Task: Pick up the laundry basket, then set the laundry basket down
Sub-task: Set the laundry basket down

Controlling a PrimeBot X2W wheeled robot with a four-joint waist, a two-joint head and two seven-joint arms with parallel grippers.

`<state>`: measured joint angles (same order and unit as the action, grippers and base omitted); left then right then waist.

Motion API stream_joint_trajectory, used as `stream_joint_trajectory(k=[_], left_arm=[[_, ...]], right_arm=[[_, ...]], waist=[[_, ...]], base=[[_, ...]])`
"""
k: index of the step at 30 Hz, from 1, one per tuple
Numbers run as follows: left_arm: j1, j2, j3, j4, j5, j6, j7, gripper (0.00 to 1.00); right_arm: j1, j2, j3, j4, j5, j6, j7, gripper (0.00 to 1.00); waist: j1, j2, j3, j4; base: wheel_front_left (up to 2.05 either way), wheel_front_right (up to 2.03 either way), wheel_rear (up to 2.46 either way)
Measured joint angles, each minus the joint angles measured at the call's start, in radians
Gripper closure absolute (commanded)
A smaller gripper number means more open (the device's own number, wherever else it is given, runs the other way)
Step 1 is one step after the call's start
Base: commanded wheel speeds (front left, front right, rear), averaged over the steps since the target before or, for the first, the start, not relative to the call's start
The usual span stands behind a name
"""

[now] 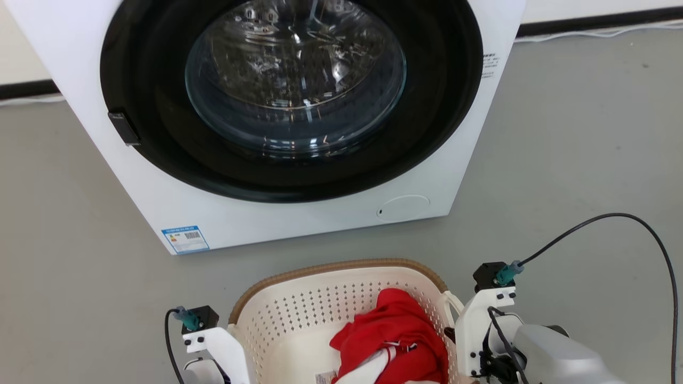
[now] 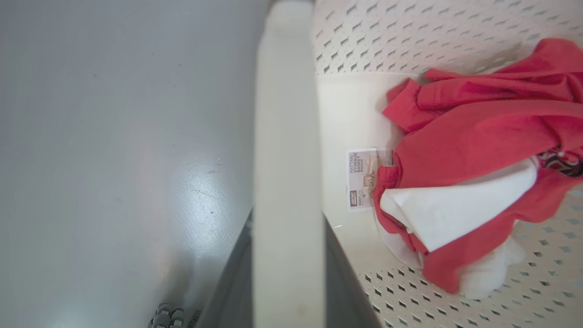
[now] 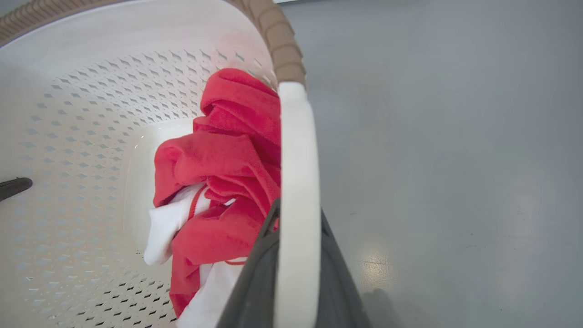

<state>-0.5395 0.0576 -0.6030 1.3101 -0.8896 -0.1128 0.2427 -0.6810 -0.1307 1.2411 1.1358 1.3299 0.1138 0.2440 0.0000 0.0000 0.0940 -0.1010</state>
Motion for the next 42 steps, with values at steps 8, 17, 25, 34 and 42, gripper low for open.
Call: stream_joint_trajectory(k=[8,17,25,34,42], left_arm=[[-0.015,0.006,-0.014,-0.001,0.002,-0.002,-0.088,1.0],[-0.074,0.012,-0.014,-0.002,0.005,-0.002,-0.197,1.0],[-0.133,0.017,0.0,-0.002,0.007,-0.002,-0.26,1.0],[-0.185,0.029,0.003,-0.002,0.007,-0.002,-0.329,1.0],[-0.237,0.035,0.007,-0.004,0.007,-0.003,-0.377,1.0]], right_arm=[[-0.003,0.0,0.006,-0.011,-0.001,0.0,-0.114,1.0],[-0.068,-0.004,0.015,-0.02,-0.009,0.0,-0.203,1.0],[-0.12,-0.005,0.017,-0.021,-0.009,0.0,-0.263,1.0],[-0.147,0.002,0.017,-0.024,0.009,0.0,-0.334,1.0],[-0.202,0.0,0.019,-0.027,0.017,0.0,-0.393,1.0]], waist=[[0.0,0.0,0.07,0.002],[0.0,0.0,0.187,0.003],[0.0,0.0,0.307,0.008],[0.0,0.0,0.43,0.014],[0.0,0.0,0.515,0.018]], base=[[0.0,0.0,0.0],[0.0,0.0,0.0],[0.0,0.0,0.0],[0.0,0.0,0.0],[0.0,0.0,0.0]])
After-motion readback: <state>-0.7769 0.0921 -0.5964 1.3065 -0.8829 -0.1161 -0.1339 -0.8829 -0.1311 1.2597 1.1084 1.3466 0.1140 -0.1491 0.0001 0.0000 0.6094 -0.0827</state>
